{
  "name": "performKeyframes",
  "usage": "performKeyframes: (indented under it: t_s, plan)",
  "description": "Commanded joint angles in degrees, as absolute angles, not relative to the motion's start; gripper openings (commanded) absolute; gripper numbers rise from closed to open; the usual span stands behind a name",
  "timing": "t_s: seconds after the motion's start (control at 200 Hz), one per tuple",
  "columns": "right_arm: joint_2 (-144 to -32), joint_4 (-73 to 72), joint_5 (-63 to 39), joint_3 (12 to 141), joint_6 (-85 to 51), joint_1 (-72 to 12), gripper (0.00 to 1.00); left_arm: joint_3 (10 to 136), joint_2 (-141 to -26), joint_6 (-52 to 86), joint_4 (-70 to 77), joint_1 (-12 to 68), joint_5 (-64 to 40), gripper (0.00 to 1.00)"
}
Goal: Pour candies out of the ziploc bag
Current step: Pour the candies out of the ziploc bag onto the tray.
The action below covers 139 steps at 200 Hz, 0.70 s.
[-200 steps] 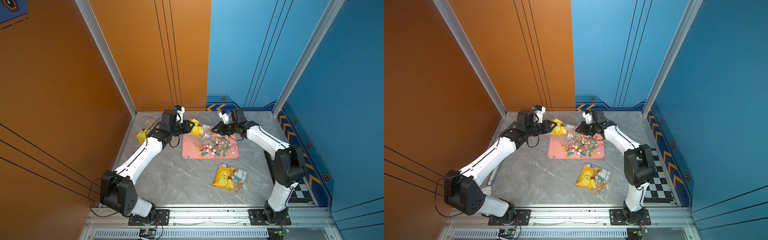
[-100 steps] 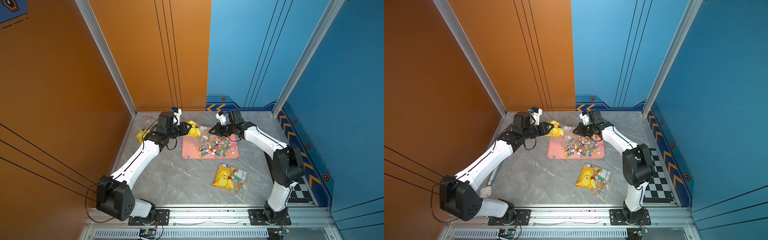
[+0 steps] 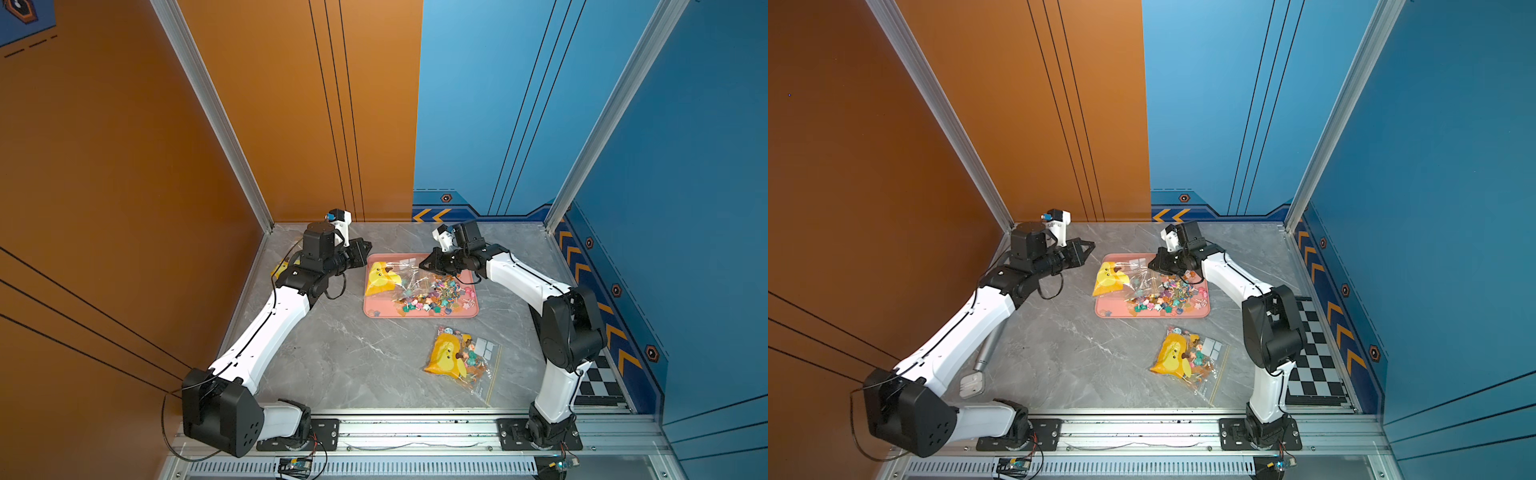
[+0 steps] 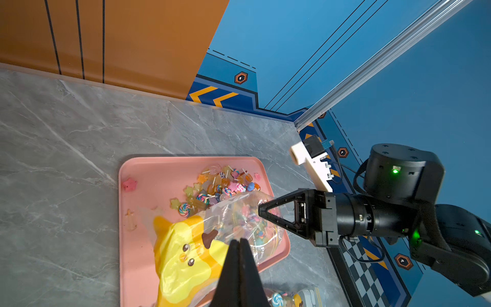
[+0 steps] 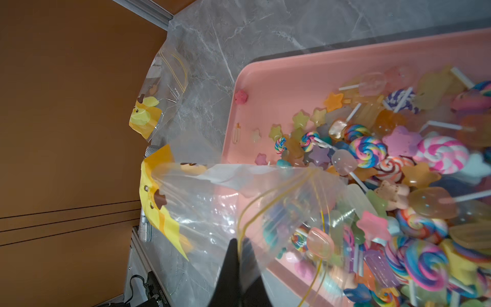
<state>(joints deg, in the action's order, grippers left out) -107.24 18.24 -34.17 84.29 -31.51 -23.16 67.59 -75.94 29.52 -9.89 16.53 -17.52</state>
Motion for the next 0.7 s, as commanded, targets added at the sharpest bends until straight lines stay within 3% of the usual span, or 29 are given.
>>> performKeyframes:
  t_s: [0.0, 0.691]
  plan:
    - [-108.1, 20.0, -32.5, 84.0, -31.2, -23.5, 0.00, 65.7, -75.0, 28.7, -9.4, 15.9, -16.9, 0.00]
    - [-107.6, 20.0, -31.9, 84.0, -31.3, -24.6, 0.00, 62.0, -72.3, 28.9, -8.9, 13.9, -17.4, 0.00]
